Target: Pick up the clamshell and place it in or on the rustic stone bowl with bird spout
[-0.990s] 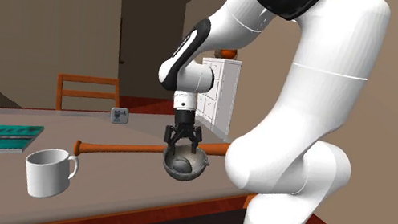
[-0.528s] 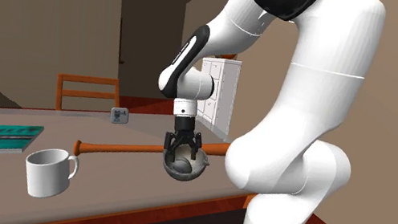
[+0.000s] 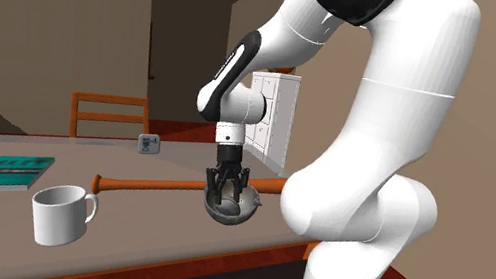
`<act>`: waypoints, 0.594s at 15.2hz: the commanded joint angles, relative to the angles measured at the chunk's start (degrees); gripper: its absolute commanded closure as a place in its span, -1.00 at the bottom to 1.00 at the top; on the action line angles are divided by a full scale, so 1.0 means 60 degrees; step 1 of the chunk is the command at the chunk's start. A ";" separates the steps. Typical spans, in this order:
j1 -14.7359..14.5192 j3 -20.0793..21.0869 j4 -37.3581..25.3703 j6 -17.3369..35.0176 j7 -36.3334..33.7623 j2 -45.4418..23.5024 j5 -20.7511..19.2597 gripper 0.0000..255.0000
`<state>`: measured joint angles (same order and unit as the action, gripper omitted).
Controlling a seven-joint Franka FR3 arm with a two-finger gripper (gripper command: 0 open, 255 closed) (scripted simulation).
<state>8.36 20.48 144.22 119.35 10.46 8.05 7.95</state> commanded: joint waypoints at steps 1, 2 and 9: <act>0.0012 -0.0012 0.0005 0.0011 -0.0008 -0.0018 -0.0024 1.00; 0.0015 -0.0016 0.0009 0.0008 -0.0001 -0.0011 -0.0025 1.00; 0.0011 -0.0048 -0.0108 -0.0413 0.0051 0.0302 0.0041 1.00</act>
<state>8.43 20.28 143.79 117.79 10.65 9.15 8.06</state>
